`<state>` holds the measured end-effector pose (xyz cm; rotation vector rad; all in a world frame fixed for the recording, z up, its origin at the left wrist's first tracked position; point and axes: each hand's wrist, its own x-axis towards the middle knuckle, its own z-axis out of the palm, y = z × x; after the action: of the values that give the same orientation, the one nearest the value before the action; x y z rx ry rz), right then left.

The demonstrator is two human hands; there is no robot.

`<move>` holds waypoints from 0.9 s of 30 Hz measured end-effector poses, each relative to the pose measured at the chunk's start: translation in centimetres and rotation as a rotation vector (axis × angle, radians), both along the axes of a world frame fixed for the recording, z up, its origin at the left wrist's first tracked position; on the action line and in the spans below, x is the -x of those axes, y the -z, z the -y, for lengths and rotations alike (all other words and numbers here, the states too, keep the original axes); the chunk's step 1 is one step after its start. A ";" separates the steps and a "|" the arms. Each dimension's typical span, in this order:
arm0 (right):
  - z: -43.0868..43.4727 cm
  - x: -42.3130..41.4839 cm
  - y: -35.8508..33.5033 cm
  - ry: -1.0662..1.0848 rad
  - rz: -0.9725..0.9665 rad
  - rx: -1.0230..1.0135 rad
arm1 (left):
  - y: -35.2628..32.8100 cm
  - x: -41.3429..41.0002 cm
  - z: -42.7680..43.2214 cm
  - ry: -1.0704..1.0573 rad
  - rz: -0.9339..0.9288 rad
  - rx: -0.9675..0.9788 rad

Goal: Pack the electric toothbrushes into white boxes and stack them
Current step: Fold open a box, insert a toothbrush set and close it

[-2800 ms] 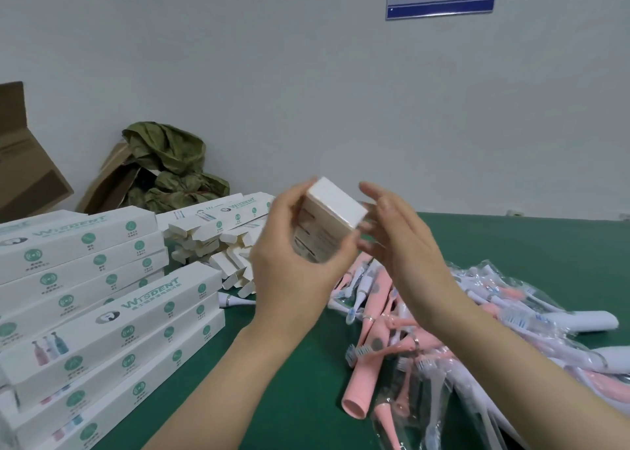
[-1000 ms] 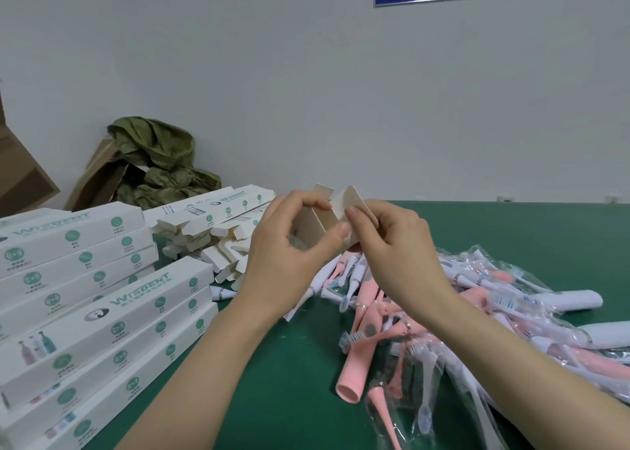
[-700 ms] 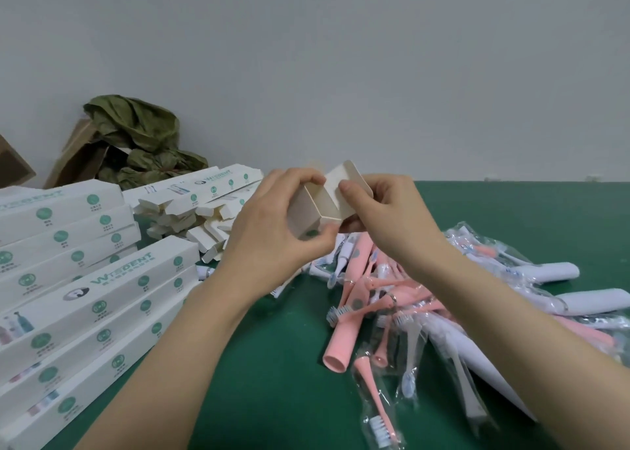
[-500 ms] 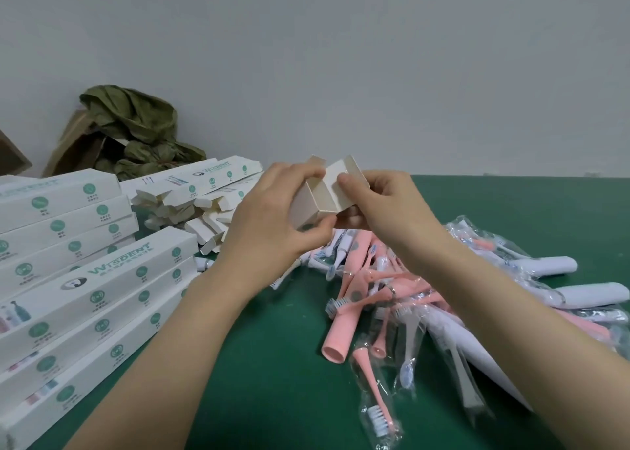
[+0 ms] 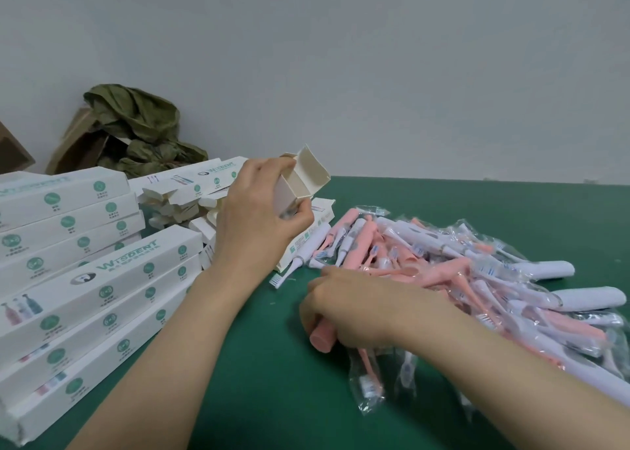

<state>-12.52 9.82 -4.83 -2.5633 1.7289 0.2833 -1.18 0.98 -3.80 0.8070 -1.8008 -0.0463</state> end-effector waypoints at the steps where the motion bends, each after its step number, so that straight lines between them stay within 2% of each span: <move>1: 0.1 0.0 0.2 -0.043 -0.008 0.057 | 0.0 0.0 0.0 0.001 0.005 0.002; 4: 0.4 0.4 0.1 -0.118 0.063 0.197 | -0.1 -0.1 -0.1 -0.002 -0.020 -0.004; 7: 0.6 1.3 -2.0 -0.020 0.372 0.297 | -0.4 -0.2 0.0 0.001 -0.056 -0.009; 10: 0.5 3.4 -4.5 0.064 0.651 0.589 | -0.5 -0.4 0.2 0.027 -0.112 -0.001; 14: 0.5 5.8 -5.8 0.244 1.024 0.826 | -0.4 -0.5 0.0 -0.010 -0.137 -0.005; 17: 0.7 7.0 -6.2 0.320 1.209 1.013 | -0.3 0.1 -0.5 0.075 -0.115 -0.073; 23: -0.7 8.8 -7.9 0.222 1.614 1.277 | -0.5 0.7 -0.9 0.001 -0.052 -0.040; 25: -1.1 9.2 -8.4 0.169 1.770 1.308 | -0.3 1.1 -0.9 -0.027 0.038 -0.027; 27: -1.2 9.3 -8.7 0.152 1.920 1.289 | 0.0 1.6 -0.9 -0.039 0.116 -0.098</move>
<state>-21.86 11.06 3.87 -1.1691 0.9502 -2.7234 -2.75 1.88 -3.81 0.9300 -1.9034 -0.0636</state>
